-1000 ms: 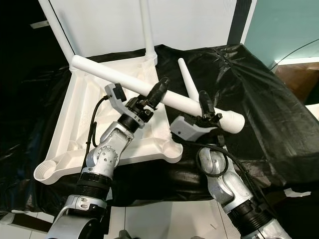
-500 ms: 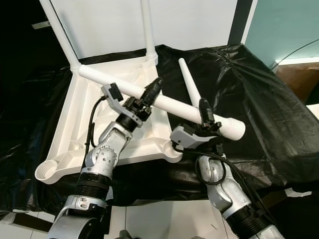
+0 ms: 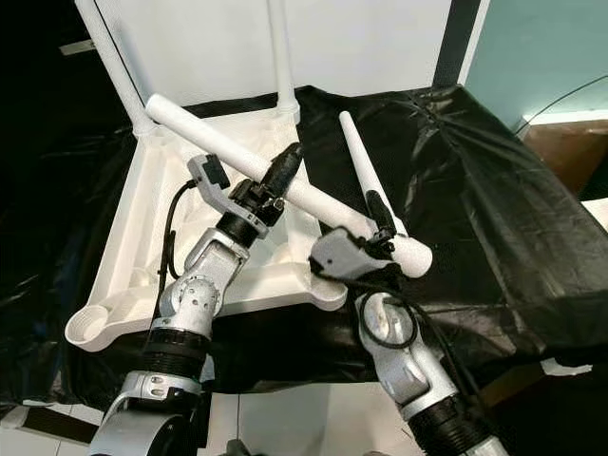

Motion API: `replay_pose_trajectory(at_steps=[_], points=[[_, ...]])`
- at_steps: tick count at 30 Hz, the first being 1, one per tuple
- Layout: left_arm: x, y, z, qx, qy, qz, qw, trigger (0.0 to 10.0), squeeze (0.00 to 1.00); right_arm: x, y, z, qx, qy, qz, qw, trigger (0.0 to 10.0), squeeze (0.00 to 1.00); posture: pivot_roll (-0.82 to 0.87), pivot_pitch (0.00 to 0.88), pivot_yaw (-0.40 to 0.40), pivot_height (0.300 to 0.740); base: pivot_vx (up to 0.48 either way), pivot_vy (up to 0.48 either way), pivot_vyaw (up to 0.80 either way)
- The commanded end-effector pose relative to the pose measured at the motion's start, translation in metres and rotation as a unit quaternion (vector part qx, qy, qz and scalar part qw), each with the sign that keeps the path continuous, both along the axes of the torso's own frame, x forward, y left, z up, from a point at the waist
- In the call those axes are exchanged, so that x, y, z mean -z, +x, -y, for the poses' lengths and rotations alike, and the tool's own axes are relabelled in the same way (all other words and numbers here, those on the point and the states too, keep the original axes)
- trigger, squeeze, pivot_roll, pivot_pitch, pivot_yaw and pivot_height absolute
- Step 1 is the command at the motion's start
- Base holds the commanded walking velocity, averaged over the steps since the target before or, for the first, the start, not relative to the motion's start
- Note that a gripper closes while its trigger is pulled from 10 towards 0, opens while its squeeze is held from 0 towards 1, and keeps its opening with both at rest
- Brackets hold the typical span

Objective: Building children table

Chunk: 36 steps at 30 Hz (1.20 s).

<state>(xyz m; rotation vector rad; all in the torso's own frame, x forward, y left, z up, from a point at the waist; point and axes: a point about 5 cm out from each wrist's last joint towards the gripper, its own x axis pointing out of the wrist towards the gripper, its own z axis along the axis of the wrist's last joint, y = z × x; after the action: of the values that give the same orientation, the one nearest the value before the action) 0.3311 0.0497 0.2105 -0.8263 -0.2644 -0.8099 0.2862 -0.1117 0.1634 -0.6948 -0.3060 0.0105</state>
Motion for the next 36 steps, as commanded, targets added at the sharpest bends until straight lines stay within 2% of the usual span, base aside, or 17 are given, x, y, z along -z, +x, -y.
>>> replay_pose_trajectory(at_steps=[1,2,4,5,7,9,10,11,22,23,24,25,31,32,33,34,36], points=[[0.002,-0.003,0.003,0.019,-0.009,0.010,1.000,0.0,0.00,-0.012,0.007,0.008,0.005,0.066,-0.025,0.998,10.0,0.00,-0.14,0.021,0.076,0.740,0.000,0.000,0.00],[0.002,-0.003,0.003,0.019,-0.009,0.010,1.000,0.0,0.00,-0.012,0.007,0.008,0.005,0.066,-0.025,0.998,10.0,0.00,-0.14,0.021,0.076,0.740,0.000,0.000,0.00],[0.002,-0.004,0.004,0.021,-0.009,0.010,1.000,0.0,0.00,-0.012,0.013,0.012,-0.011,0.140,-0.090,0.986,10.0,0.00,-0.14,0.027,0.076,0.740,0.000,0.000,0.00],[0.002,-0.004,0.004,0.021,-0.009,0.010,1.000,0.0,0.00,-0.012,0.013,0.012,-0.011,0.140,-0.090,0.986,10.0,0.00,-0.14,0.027,0.076,0.740,0.000,0.000,0.00],[0.002,-0.004,0.005,0.022,-0.009,0.009,1.000,0.0,0.00,-0.011,0.015,0.009,-0.066,0.165,-0.159,0.971,10.0,0.00,-0.14,0.025,0.074,0.740,0.000,0.000,0.00],[0.002,-0.004,0.005,0.022,-0.009,0.009,1.000,0.0,0.00,-0.011,0.015,0.008,-0.080,0.157,-0.168,0.970,10.0,0.00,-0.14,0.025,0.074,0.740,0.000,0.000,0.00],[0.003,-0.005,0.005,0.022,-0.009,0.008,1.000,0.0,0.00,-0.011,0.015,0.009,-0.085,0.153,-0.172,0.969,7.1,0.00,-0.14,0.022,0.074,0.740,0.000,0.000,0.00],[0.003,-0.005,0.005,0.022,-0.008,0.008,1.000,0.0,0.00,-0.011,0.015,0.009,-0.089,0.158,-0.175,0.968,0.0,0.00,-0.14,0.021,0.072,0.740,0.000,0.000,0.00],[0.000,-0.003,0.004,0.018,-0.009,0.010,1.000,0.0,0.00,-0.010,0.014,0.005,-0.100,0.176,-0.175,0.964,0.0,0.00,-0.13,0.014,0.074,0.740,0.000,0.000,0.00],[0.000,-0.003,0.004,0.020,-0.010,0.007,1.000,3.6,1.00,-0.012,0.015,0.006,-0.092,0.176,-0.173,0.965,0.0,0.00,-0.13,0.016,0.076,0.740,0.000,0.000,0.00],[0.000,-0.003,0.004,0.020,-0.010,0.007,1.000,3.6,1.00,-0.012,0.015,0.006,-0.092,0.176,-0.173,0.965,0.0,0.00,-0.13,0.016,0.076,0.740,0.000,0.000,0.00],[0.000,-0.003,0.004,0.020,-0.010,0.005,1.000,10.0,1.00,-0.013,0.016,0.007,-0.089,0.174,-0.172,0.966,0.0,0.00,-0.13,0.016,0.076,0.740,0.000,0.000,0.00],[0.001,-0.001,0.004,0.014,-0.003,0.001,1.000,10.0,1.00,-0.016,0.016,0.012,-0.066,0.144,-0.153,0.975,0.0,0.00,-0.13,0.017,0.078,0.740,0.000,0.000,0.00],[0.003,0.000,0.004,0.006,0.005,-0.004,1.000,10.0,1.00,-0.019,0.017,0.015,-0.033,0.124,-0.123,0.984,0.0,0.00,-0.14,0.017,0.079,0.740,0.000,0.000,0.00],[0.003,0.000,0.004,0.006,0.005,-0.004,1.000,10.0,1.00,-0.019,0.017,0.015,-0.033,0.124,-0.123,0.984,0.0,0.00,-0.14,0.017,0.079,0.740,0.000,0.000,0.00],[0.003,0.002,0.003,-0.002,0.012,-0.007,1.000,10.0,1.00,-0.022,0.014,0.013,-0.008,0.078,-0.075,0.994,0.0,0.00,-0.13,0.018,0.079,0.740,0.000,0.000,0.00],[0.003,0.002,0.003,-0.002,0.012,-0.007,1.000,10.0,1.00,-0.022,0.014,0.013,-0.008,0.078,-0.075,0.994,0.0,0.00,-0.13,0.018,0.079,0.740,0.000,0.000,0.00]])
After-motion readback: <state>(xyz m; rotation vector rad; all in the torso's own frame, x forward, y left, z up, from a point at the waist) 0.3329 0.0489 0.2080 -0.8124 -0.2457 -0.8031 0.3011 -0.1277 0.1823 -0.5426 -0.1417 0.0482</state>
